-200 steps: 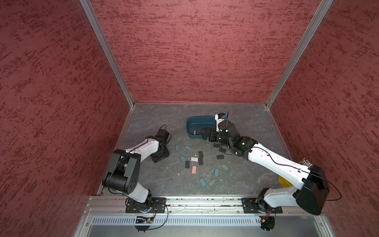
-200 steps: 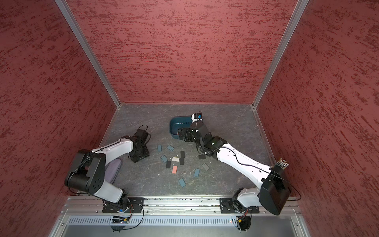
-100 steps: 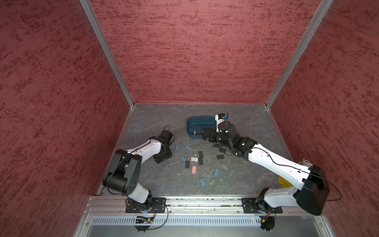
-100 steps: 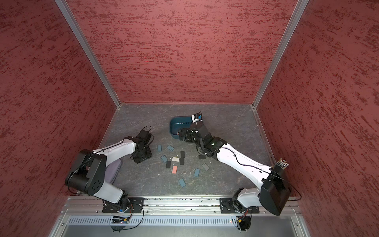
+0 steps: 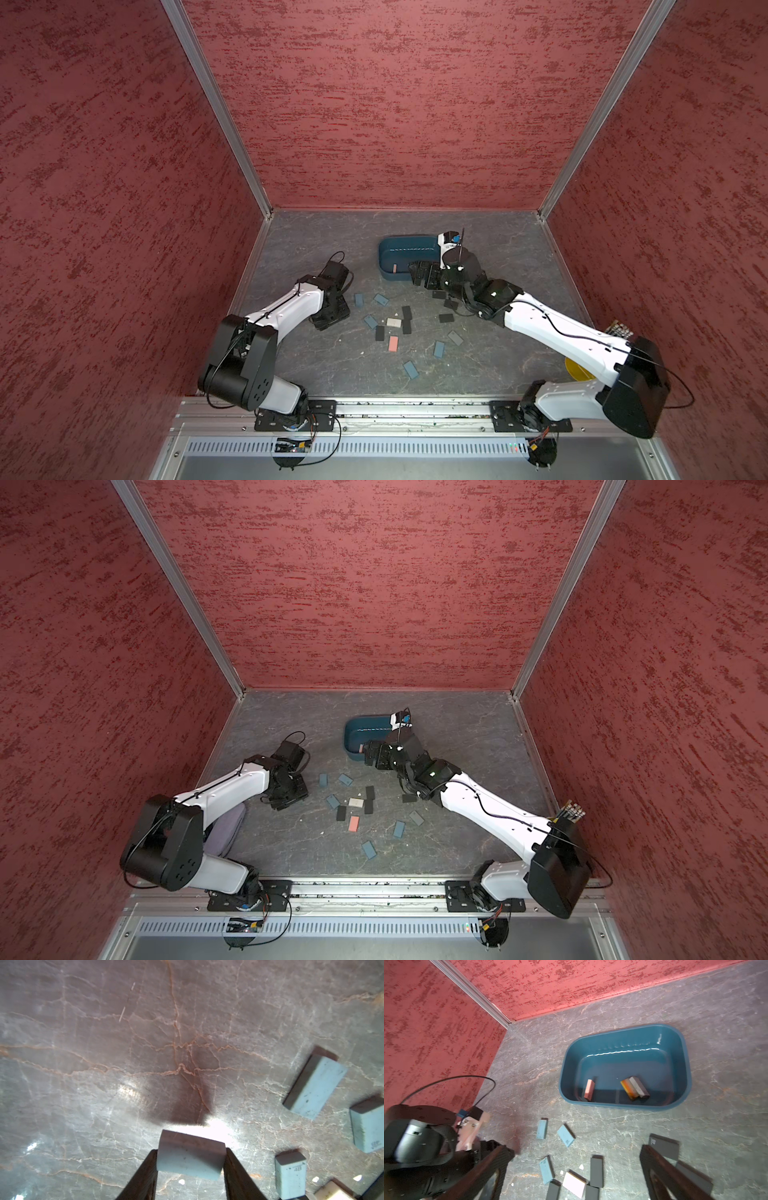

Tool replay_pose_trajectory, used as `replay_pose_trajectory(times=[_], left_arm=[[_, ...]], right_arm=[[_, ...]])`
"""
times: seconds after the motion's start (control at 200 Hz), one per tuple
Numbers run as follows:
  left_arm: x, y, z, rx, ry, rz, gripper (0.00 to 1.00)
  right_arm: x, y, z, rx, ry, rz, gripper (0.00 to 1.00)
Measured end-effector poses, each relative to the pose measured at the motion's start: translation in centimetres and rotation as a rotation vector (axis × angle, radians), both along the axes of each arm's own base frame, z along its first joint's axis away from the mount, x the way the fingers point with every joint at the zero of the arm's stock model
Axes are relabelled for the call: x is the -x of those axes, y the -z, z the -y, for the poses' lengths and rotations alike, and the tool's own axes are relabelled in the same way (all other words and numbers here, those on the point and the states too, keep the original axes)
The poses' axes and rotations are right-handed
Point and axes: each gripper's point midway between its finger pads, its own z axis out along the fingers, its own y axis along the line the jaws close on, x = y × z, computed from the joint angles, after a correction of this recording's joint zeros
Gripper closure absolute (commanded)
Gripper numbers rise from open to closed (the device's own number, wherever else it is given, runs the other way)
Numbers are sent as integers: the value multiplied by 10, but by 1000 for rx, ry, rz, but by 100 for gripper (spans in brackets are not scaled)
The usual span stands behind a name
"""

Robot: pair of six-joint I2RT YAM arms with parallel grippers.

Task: Put the eraser in the storage box
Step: Pick up the eraser from the center of the board, then place the eraser in the storage box.

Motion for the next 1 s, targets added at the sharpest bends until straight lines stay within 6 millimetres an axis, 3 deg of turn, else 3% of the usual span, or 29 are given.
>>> replay_pose_trajectory(times=[0.19, 0.621, 0.997], left_arm=[[1, -13, 3, -10, 21, 9, 50], [-24, -70, 39, -12, 126, 125, 50], [-63, -115, 92, -4, 241, 197, 49]], right_arm=[[7, 22, 15, 40, 34, -31, 1], [36, 83, 51, 95, 109, -138, 1], [63, 132, 78, 124, 164, -242, 1]])
